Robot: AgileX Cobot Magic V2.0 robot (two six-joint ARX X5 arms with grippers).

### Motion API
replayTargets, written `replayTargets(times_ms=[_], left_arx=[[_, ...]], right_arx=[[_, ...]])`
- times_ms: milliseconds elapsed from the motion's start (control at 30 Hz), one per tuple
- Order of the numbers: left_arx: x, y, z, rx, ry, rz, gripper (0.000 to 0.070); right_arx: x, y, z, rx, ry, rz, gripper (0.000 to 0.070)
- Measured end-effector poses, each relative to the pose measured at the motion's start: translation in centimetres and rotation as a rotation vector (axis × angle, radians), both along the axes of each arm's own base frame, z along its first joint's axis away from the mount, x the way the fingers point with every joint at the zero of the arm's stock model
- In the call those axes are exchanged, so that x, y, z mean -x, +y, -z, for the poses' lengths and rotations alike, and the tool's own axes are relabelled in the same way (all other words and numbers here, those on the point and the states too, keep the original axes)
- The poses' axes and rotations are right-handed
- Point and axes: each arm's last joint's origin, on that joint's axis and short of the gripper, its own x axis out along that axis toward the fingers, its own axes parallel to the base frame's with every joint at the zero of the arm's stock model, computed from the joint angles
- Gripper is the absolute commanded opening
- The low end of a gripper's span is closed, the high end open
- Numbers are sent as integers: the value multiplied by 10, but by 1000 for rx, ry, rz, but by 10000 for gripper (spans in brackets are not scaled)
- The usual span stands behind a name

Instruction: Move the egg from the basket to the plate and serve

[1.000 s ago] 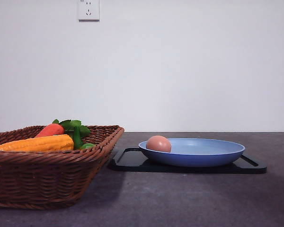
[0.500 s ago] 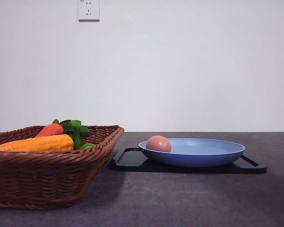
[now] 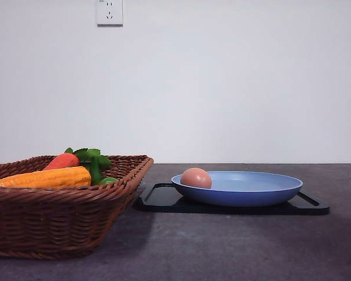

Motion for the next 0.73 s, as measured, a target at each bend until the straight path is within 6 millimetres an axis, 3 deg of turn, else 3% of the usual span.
replayTargets(times_ms=[733], left_arx=[[0,0,0,0,0,0,0]], right_arx=[[0,0,0,0,0,0,0]])
